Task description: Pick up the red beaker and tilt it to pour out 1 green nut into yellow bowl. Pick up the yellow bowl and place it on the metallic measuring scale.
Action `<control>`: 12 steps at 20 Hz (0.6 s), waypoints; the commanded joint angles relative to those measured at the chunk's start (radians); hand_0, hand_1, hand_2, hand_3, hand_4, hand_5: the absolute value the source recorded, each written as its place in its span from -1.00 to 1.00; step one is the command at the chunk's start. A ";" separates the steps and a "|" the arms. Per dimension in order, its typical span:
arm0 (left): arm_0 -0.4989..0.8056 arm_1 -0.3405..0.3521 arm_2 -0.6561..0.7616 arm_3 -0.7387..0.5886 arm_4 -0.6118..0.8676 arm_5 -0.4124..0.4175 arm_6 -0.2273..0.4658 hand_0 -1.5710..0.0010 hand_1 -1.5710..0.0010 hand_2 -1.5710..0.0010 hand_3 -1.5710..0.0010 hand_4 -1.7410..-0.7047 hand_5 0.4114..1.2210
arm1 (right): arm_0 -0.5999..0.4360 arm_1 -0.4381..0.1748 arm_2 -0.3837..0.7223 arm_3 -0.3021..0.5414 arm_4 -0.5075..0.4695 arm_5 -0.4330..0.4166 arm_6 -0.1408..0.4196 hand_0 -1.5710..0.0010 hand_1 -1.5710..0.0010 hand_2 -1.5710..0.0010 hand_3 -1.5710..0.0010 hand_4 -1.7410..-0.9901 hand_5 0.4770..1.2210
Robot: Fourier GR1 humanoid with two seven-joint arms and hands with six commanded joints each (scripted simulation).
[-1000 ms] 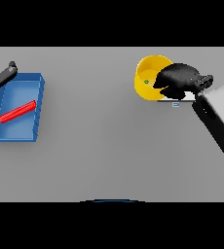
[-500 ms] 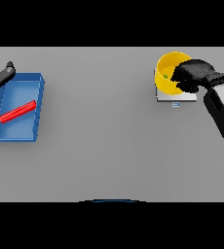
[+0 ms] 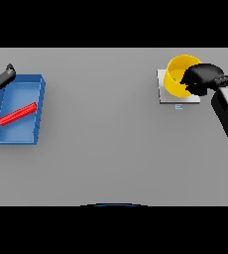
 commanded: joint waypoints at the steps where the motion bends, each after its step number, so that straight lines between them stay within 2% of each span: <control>1: -0.002 0.001 0.002 0.002 0.002 -0.003 -0.003 1.00 1.00 1.00 1.00 0.74 -0.11 | -0.009 0.008 -0.003 0.009 -0.003 0.003 0.012 -0.79 -0.55 -0.73 -0.99 -0.97 1.00; 2: -0.003 0.005 0.008 0.005 0.004 -0.007 -0.018 1.00 1.00 1.00 1.00 0.74 -0.11 | -0.008 0.011 -0.006 0.018 -0.012 0.007 0.001 -0.80 -0.57 -0.79 -0.96 -0.97 1.00; 3: -0.010 0.002 0.007 0.007 0.003 -0.010 -0.013 1.00 1.00 1.00 1.00 0.74 -0.11 | -0.007 0.017 -0.008 0.025 -0.015 0.009 0.003 -0.79 -0.50 -0.65 -0.96 -0.81 1.00; 4: -0.005 0.002 0.005 0.003 0.004 -0.011 -0.016 1.00 1.00 1.00 1.00 0.73 -0.11 | -0.003 0.023 -0.013 0.028 -0.019 0.010 0.018 -0.79 -0.46 -0.51 -0.77 -0.74 1.00; 5: -0.001 0.002 0.005 0.007 0.005 -0.010 -0.018 1.00 1.00 1.00 1.00 0.73 -0.10 | -0.015 0.023 -0.015 0.042 -0.019 0.021 0.022 -0.69 -0.32 -0.33 -0.58 -0.68 0.82; 8: -0.007 -0.001 0.014 0.015 0.015 -0.023 -0.027 1.00 1.00 1.00 1.00 0.72 -0.12 | -0.018 0.023 -0.025 0.040 -0.037 0.056 0.036 -0.21 0.12 0.14 -0.12 -0.53 0.38; 11: -0.011 0.000 0.003 0.015 0.002 -0.018 -0.009 1.00 1.00 1.00 1.00 0.73 -0.12 | -0.020 0.020 -0.029 0.048 -0.042 0.073 0.043 0.26 0.44 0.42 0.16 -0.43 0.13; 12: -0.001 -0.002 -0.001 0.009 -0.004 -0.008 -0.021 1.00 1.00 1.00 1.00 0.72 -0.12 | -0.023 0.019 -0.028 0.057 -0.040 0.079 0.039 0.41 0.55 0.50 0.23 -0.40 0.09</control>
